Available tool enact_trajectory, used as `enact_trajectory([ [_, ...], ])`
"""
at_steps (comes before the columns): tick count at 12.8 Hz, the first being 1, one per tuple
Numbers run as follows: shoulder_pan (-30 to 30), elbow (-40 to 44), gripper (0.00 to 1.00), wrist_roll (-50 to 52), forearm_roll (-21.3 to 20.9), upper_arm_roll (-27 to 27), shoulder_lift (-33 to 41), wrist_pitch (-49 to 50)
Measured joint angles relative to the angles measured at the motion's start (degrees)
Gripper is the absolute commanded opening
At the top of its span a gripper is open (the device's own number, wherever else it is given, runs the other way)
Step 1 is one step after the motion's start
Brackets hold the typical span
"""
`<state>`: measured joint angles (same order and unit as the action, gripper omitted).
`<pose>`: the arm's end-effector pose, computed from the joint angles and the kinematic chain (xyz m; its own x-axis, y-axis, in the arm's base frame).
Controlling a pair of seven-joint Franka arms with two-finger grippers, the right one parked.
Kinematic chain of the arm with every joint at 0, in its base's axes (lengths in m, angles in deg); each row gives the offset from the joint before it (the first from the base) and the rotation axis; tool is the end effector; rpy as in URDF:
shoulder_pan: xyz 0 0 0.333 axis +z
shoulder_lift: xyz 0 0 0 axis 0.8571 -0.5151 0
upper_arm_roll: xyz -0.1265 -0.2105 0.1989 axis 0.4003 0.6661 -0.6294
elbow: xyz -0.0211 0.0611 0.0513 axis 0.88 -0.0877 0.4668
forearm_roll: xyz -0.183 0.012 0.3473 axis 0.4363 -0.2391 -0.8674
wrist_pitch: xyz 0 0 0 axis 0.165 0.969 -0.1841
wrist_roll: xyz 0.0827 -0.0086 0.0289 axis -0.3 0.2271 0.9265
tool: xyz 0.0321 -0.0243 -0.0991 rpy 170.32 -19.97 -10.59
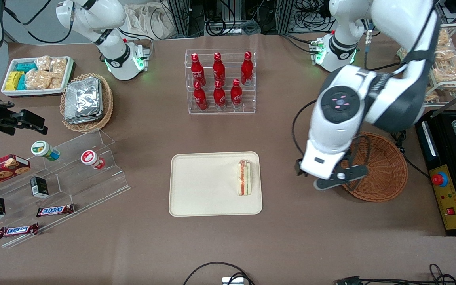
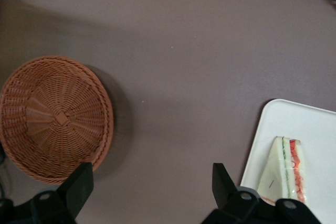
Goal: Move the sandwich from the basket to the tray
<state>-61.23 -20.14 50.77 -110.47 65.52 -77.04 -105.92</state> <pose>0.6310 -0.2591 0.4966 0.9645 0.2450 0.0989 0.2570 -0.9567 -0.1364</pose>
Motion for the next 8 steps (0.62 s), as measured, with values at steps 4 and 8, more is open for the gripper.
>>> enact_trajectory([
  [4,4.1,0.0,1.00,-5.9,2.7,0.0,3.2,3.4],
  [8,7.1,0.0,1.00,-11.6,4.7,0.0,5.3,5.5],
])
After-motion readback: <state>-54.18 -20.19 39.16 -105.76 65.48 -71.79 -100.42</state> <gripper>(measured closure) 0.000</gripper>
